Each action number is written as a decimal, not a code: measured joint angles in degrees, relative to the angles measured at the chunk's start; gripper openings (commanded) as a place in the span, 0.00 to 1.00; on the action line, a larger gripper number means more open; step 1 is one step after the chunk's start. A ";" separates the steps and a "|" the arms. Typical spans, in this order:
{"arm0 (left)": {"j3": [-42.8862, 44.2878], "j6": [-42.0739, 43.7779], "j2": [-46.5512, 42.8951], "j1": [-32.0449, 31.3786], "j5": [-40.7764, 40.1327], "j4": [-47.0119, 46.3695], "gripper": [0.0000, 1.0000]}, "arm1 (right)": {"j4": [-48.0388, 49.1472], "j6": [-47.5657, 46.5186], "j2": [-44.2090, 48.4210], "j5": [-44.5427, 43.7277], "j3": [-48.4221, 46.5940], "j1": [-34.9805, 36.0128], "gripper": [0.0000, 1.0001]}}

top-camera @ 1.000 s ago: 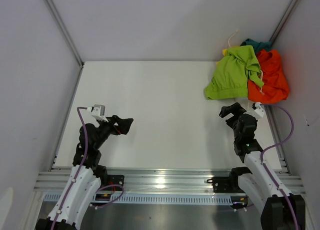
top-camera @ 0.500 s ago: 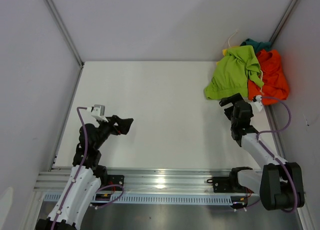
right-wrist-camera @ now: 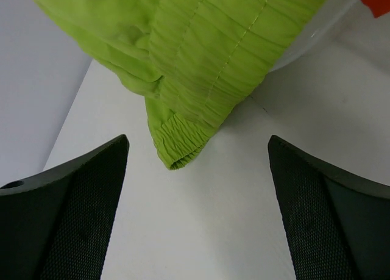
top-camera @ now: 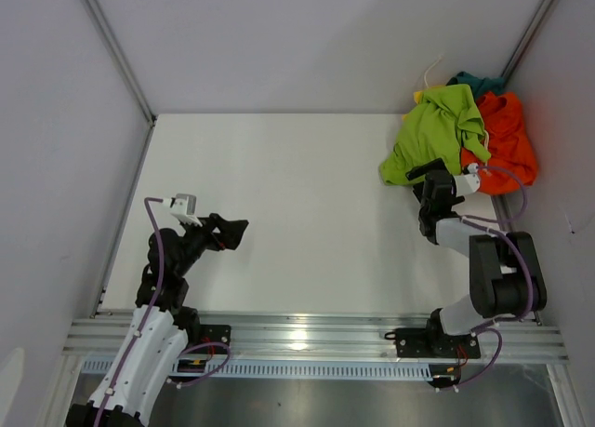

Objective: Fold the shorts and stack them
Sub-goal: Grab the shorts from the pile, then move the shorts to the center of the board, then flatten the shorts out

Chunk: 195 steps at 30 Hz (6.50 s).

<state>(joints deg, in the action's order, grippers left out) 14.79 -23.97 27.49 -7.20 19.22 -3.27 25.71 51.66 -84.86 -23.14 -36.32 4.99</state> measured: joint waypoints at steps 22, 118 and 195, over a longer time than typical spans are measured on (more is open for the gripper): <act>0.00 0.02 2.12 0.00 0.00 -0.04 0.99 | 3.89 -4.09 -19.12 -0.74 -24.04 -3.41 0.00; 9.62 -5.05 -6.14 -0.11 5.01 11.37 0.99 | -62.97 -18.34 23.50 14.60 -15.41 30.80 0.75; -0.33 -10.47 1.60 -5.33 3.30 -3.78 0.99 | -67.38 -38.45 20.50 1.86 -20.63 31.71 0.00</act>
<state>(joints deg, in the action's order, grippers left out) 14.46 -34.44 29.08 -12.53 22.52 -7.05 -41.67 13.21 -64.36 -21.28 -56.95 36.71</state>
